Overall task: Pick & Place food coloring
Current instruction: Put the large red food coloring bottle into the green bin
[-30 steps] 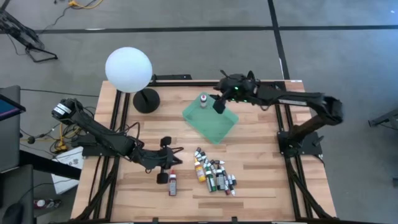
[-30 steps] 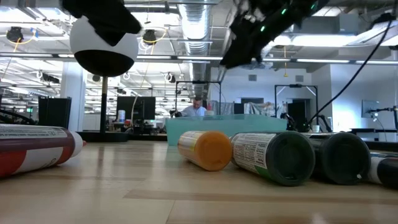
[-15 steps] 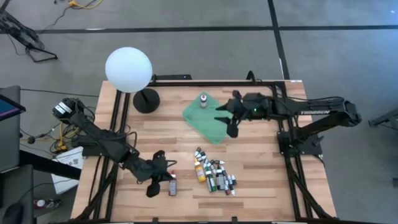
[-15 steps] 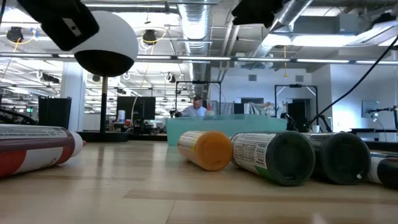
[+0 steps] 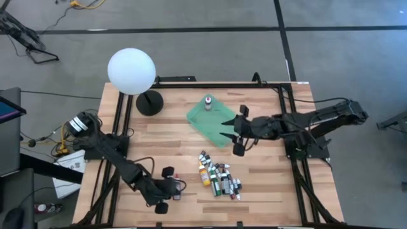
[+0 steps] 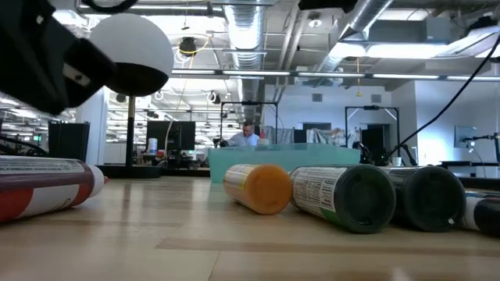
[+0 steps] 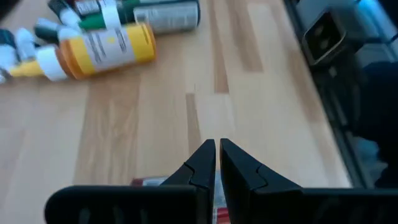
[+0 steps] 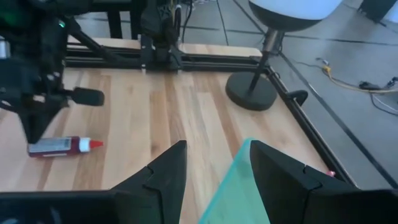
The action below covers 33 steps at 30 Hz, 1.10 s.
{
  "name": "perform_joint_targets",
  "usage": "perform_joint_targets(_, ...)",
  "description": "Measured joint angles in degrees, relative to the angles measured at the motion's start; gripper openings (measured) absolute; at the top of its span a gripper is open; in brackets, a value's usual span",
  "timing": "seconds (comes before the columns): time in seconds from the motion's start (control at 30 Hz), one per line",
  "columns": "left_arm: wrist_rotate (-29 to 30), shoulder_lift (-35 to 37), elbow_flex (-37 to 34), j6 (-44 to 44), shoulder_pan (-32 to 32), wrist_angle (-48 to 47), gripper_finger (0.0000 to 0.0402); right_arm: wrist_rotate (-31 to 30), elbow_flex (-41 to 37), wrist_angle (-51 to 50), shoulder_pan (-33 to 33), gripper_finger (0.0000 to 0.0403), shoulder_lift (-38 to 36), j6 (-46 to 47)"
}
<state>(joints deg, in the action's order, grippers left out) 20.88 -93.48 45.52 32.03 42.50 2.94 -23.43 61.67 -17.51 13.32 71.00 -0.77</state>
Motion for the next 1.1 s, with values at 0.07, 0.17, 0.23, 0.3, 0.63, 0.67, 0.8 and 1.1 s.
perform_joint_targets(0.07,-0.8,-1.3,0.0,0.0,0.0,0.7,0.0016,-0.9,0.0,0.0,1.2,0.0166,0.0,0.7)
perform_joint_targets(0.17,-1.7,-2.0,0.0,0.0,0.0,1.1,0.0016,-1.6,0.0,0.0,2.6,0.0166,0.0,0.8)
perform_joint_targets(0.23,-2.9,-2.2,0.0,0.0,0.0,1.4,0.0016,-2.7,0.0,0.0,3.5,0.0166,0.0,0.8)
perform_joint_targets(0.3,-5.6,-2.2,0.0,0.4,0.0,1.3,0.0016,-4.0,0.0,0.0,4.1,0.0165,0.0,0.8)
perform_joint_targets(0.63,-15.6,-2.0,0.3,6.7,0.0,-4.4,0.0016,-5.2,0.0,0.0,5.1,0.0164,0.0,0.9)
perform_joint_targets(0.67,-16.2,-2.1,0.2,7.5,0.0,-5.8,0.0016,-5.2,0.0,0.0,5.1,0.0164,0.0,0.9)
perform_joint_targets(0.8,-18.2,-2.2,0.2,10.2,0.0,-10.1,0.0016,-5.2,0.0,0.0,5.0,0.0164,0.0,0.9)
perform_joint_targets(1.1,-12.9,-2.2,0.1,12.0,-0.5,-16.7,0.0015,-5.2,0.0,0.0,5.0,0.0164,0.0,0.9)
